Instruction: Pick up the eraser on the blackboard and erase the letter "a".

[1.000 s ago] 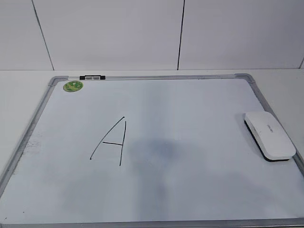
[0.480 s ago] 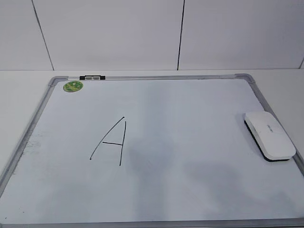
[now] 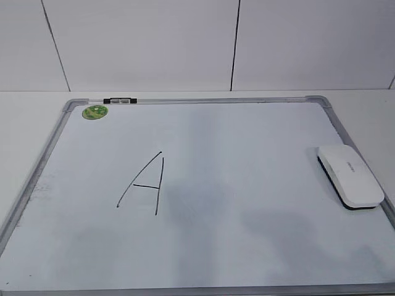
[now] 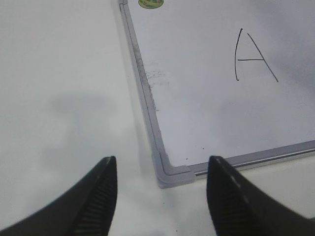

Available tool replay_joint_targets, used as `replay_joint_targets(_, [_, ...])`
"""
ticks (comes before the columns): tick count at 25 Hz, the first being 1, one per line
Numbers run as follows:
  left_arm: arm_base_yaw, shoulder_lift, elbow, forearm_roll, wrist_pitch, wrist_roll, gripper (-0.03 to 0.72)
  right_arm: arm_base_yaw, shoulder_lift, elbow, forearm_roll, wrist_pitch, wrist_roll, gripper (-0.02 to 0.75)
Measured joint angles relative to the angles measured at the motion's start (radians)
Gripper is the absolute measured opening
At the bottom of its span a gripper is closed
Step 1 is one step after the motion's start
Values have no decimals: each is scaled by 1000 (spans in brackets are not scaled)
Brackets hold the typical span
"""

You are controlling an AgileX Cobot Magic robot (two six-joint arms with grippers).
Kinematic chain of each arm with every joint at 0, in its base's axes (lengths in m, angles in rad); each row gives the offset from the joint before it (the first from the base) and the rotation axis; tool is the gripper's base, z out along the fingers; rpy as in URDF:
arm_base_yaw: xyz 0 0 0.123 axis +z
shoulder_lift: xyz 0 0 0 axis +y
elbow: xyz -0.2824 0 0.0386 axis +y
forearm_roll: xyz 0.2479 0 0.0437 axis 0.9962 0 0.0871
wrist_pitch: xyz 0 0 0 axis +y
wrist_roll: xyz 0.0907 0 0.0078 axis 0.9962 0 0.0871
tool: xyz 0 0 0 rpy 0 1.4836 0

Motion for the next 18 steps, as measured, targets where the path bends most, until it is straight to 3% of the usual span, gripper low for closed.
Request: replay_joint_targets(18, [0,-34,2,2,-2,0,426,0,-23,1,-2,-4,0,531])
